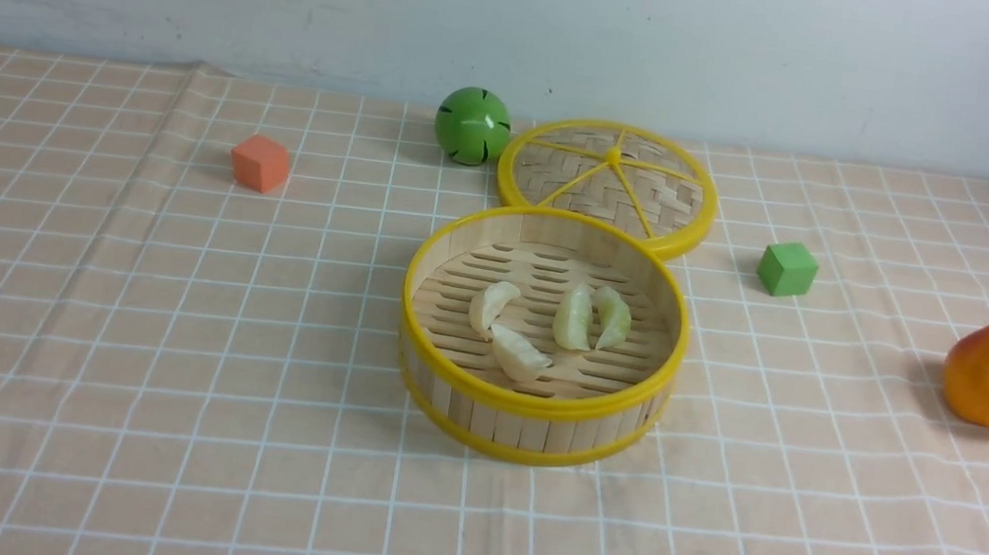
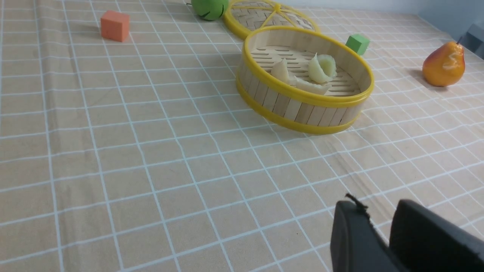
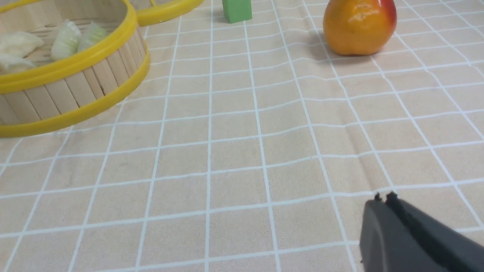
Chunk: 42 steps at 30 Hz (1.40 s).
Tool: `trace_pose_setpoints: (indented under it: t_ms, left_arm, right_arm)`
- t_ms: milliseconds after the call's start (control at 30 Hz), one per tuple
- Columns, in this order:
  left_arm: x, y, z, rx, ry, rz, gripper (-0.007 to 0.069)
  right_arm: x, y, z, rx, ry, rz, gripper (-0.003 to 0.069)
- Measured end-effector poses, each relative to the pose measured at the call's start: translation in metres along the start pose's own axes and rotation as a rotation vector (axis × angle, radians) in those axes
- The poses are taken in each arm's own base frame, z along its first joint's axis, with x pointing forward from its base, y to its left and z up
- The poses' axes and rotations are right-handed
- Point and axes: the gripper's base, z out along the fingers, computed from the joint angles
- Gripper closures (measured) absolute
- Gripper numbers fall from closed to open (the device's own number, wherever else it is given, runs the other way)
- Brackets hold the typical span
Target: Put the dumplings into the steamer on the table with the brown tablecloth.
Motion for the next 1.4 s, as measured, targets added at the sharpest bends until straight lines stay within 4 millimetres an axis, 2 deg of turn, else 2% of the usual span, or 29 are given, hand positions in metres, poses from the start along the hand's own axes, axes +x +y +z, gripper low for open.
trace_pose_setpoints:
  t_ms: [367, 433, 500, 533, 567, 767, 967, 1133, 1300, 1400]
  left_arm:
    - [-0.001, 0.000, 0.002, -0.004, -0.026, 0.000, 0.0467]
    - [0.000, 0.000, 0.007, -0.030, -0.083, -0.017, 0.0505]
    - [0.000, 0.000, 0.013, -0.067, -0.159, -0.032, 0.0580]
    - [0.001, 0.000, 0.014, -0.073, -0.166, -0.035, 0.0588]
    - [0.005, 0.003, 0.020, -0.124, -0.207, -0.053, 0.0637]
    - [0.033, 0.020, 0.045, -0.307, -0.306, -0.121, 0.0638]
    - [0.071, 0.039, 0.061, -0.447, -0.245, -0.158, 0.0638]
    - [0.079, 0.042, 0.064, -0.465, -0.201, -0.163, 0.0638]
    - [0.089, 0.043, 0.064, -0.487, -0.078, -0.080, 0.0638]
    - [0.089, 0.043, 0.064, -0.488, -0.070, -0.054, 0.0638]
  right_arm:
    - [0.000, 0.000, 0.000, 0.000, 0.000, 0.000, 0.0662]
    - [0.000, 0.000, 0.000, 0.000, 0.000, 0.000, 0.0660]
    - [0.000, 0.000, 0.000, 0.000, 0.000, 0.000, 0.0659]
    - [0.000, 0.000, 0.000, 0.000, 0.000, 0.000, 0.0659]
    - [0.000, 0.000, 0.000, 0.000, 0.000, 0.000, 0.0659]
    - [0.000, 0.000, 0.000, 0.000, 0.000, 0.000, 0.0653]
    - [0.000, 0.000, 0.000, 0.000, 0.000, 0.000, 0.0645]
    - [0.000, 0.000, 0.000, 0.000, 0.000, 0.000, 0.0645]
    - [0.000, 0.000, 0.000, 0.000, 0.000, 0.001, 0.0641]
    - [0.000, 0.000, 0.000, 0.000, 0.000, 0.001, 0.0641]
